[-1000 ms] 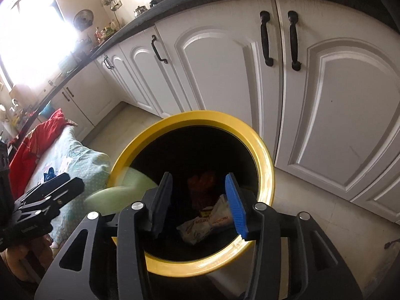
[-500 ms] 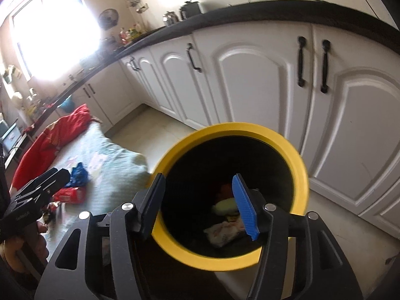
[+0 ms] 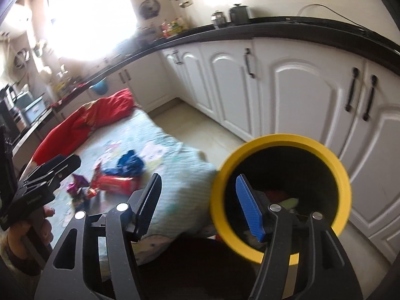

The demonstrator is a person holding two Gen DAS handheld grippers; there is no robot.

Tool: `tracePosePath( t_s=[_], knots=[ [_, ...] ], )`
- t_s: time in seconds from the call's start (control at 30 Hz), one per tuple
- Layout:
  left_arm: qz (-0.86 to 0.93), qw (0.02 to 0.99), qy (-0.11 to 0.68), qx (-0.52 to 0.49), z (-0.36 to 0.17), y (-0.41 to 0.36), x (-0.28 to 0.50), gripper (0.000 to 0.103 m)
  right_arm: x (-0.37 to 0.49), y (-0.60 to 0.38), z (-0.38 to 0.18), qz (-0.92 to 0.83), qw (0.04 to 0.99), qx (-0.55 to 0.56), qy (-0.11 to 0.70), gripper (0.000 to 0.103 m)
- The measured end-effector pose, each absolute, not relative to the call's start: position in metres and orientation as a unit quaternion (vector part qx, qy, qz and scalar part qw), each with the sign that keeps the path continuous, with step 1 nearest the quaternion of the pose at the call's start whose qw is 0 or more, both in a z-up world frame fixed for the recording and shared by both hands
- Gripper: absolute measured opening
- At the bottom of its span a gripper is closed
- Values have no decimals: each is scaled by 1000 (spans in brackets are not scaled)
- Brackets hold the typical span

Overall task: Collect trash
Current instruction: 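Move both open tools back toward the trash on the sheet, then grasp a pink candy wrapper with the left tool while the right tool grasps the blue bag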

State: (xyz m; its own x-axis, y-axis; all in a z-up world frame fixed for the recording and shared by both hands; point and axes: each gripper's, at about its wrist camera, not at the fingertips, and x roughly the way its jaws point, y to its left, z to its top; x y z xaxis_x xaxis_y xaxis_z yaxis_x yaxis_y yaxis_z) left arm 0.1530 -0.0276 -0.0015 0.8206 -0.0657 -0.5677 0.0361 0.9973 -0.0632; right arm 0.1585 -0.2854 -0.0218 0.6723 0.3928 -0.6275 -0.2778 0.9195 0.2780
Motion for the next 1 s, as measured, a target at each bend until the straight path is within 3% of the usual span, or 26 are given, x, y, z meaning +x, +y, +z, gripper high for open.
tracePosePath(
  t_s=[0.77,0.9,1.0],
  knots=[
    [28,935,350,-48,-40,69,124,91,197,-168,-32,251,887,25,388,60],
    [27,930,362,-48,-49,73,126,85,214,-151,-41,246,884,24,397,60],
    [24,924,378,-53,-57,75,130,72,228,-140,-49,247,879,18,409,60]
  ],
)
